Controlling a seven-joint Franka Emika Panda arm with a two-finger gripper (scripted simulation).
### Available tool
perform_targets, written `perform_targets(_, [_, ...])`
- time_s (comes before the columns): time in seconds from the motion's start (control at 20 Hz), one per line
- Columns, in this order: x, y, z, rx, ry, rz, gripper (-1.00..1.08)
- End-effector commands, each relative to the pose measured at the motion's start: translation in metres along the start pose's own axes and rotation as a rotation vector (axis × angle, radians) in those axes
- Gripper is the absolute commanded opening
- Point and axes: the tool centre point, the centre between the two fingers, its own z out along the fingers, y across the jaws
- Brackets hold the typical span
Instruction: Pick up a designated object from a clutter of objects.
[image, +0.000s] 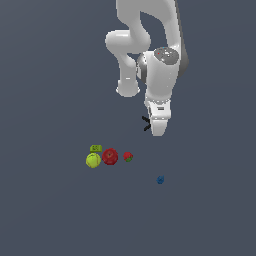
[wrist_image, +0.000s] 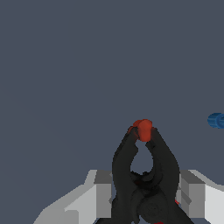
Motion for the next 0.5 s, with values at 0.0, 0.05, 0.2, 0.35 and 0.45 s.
perform_targets(0.0, [0.0,0.009,-0.022,0.0,0.001,-0.001,-1.0])
perform_targets(0.05, [0.0,0.012,-0.031,0.0,0.001,-0.001,-1.0])
perform_targets(0.2, [0.0,0.024,-0.058,0.0,0.002,-0.001,-1.0])
perform_targets(0.35, [-0.001,0.035,-0.085,0.0,0.001,-0.001,-1.0])
perform_targets(0.45, [-0.002,0.044,-0.103,0.0,0.001,0.0,-1.0])
